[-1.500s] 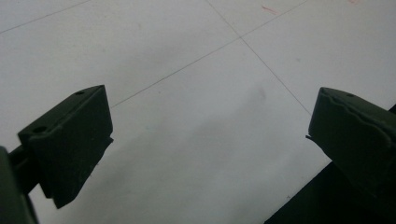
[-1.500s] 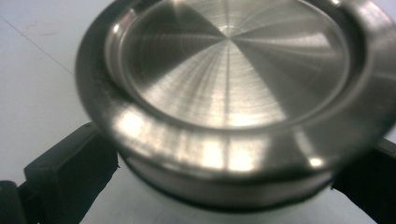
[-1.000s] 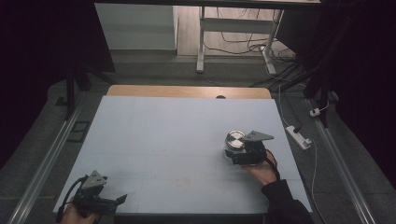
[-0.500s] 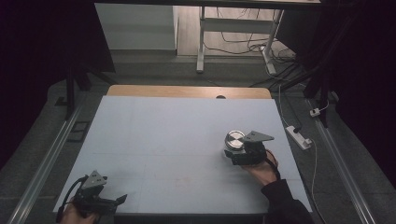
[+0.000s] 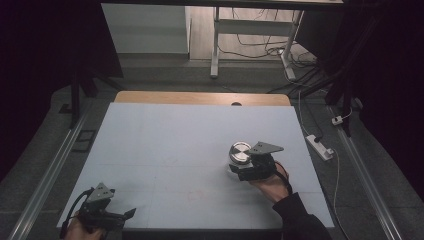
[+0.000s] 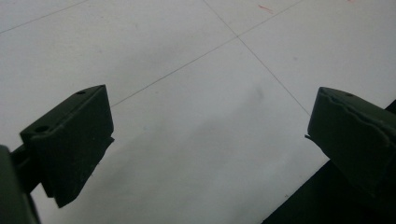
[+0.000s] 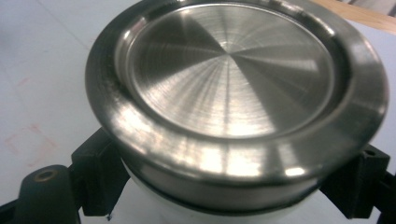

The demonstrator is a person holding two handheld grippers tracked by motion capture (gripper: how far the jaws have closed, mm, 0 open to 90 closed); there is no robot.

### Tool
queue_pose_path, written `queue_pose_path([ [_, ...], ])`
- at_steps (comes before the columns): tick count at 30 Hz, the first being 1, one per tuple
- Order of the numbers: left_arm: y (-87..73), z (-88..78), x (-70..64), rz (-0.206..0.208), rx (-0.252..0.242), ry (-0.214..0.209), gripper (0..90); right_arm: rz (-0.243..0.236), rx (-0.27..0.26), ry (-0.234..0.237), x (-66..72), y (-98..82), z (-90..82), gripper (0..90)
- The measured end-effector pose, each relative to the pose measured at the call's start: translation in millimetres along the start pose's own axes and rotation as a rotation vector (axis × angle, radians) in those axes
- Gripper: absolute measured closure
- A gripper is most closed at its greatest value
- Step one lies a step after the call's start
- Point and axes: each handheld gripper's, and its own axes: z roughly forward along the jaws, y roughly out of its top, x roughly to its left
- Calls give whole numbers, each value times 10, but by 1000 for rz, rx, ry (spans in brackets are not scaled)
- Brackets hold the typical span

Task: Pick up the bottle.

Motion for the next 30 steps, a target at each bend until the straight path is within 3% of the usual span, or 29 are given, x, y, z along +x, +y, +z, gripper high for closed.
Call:
queue_pose_path([
  [18,-2,-4,12,-8,-4,-3,2,-66,1,119,474,188,228,147],
  [30,-3,-5,15,-9,-4,-5,1,-102,9,162,715,257,385,147],
])
